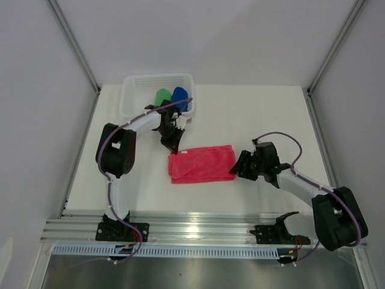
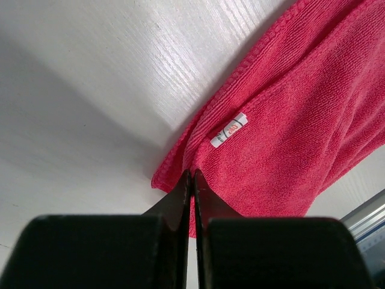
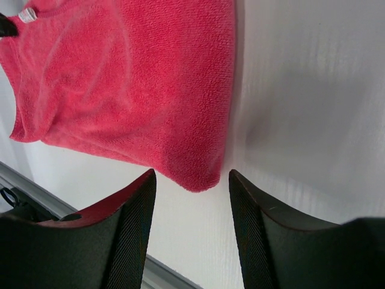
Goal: Roll the towels
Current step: Fold the towel
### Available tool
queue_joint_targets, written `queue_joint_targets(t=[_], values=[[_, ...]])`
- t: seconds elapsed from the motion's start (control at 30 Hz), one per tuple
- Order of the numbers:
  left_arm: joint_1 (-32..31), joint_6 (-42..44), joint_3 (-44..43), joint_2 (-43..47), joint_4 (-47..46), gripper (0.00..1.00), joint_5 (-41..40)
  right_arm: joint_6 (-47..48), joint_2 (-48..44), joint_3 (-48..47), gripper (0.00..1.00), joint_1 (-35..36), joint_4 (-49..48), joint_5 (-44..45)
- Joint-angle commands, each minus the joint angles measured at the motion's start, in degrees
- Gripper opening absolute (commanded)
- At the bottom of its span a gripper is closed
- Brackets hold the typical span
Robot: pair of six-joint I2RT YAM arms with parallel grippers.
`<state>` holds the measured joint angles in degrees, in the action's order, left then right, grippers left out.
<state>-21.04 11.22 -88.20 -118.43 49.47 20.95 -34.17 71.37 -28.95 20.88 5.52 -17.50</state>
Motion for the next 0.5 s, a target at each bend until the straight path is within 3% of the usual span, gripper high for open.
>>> queue_joint_targets(t=[0.0, 0.13, 0.23, 0.27, 0.37, 0.47], values=[[-0.3, 1.3, -0.1, 2.1, 0.0, 0.01, 1.5, -0.8, 2.2, -0.8, 0.54, -1.1, -2.8, 0.1], [-0.2, 1.7, 0.4, 3.2, -0.3, 0.01, 1.8, -0.7, 6.9, -0.9, 0.50, -1.4, -3.8, -1.7], [0.5, 1.8, 1.0, 3.9, -0.3, 0.01, 1.6, -0.7, 7.6, -0.5, 0.37, -1.5, -3.9, -3.5], [0.8, 1.4, 1.3, 4.5, -0.4, 0.01, 1.6, -0.5, 7.5, -0.3, 0.23, -1.5, -3.8, -3.8], [2.1, 1.3, 1.4, 5.2, -0.3, 0.01, 1.5, -0.1, 6.9, -0.4, 0.00, -2.3, -1.4, -3.9], [3.5, 1.4, 1.5, 5.9, 0.4, 0.00, 1.0, 0.2, 4.5, 0.3, 0.00, -3.7, 1.2, -4.7]])
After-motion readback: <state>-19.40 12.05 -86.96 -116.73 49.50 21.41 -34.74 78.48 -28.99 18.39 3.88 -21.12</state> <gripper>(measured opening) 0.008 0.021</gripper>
